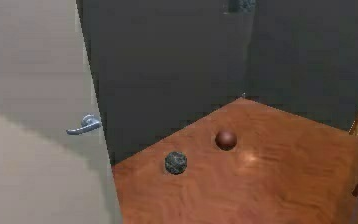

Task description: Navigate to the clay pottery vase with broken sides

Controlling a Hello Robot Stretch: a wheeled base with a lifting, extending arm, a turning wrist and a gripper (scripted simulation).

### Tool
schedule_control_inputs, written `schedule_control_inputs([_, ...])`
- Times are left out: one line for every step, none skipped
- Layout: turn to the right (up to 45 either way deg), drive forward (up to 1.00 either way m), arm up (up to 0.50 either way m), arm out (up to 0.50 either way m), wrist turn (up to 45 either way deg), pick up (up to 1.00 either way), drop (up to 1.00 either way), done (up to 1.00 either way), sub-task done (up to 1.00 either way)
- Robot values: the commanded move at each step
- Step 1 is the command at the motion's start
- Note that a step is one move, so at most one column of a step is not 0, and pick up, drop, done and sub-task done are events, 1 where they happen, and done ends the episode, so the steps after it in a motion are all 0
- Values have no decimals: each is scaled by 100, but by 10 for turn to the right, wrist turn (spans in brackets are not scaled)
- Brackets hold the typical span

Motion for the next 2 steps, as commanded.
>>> schedule_control_inputs([180,0,0,0,0,0,0,0,0])
schedule_control_inputs([0,65,0,0,0,0,0,0,0])
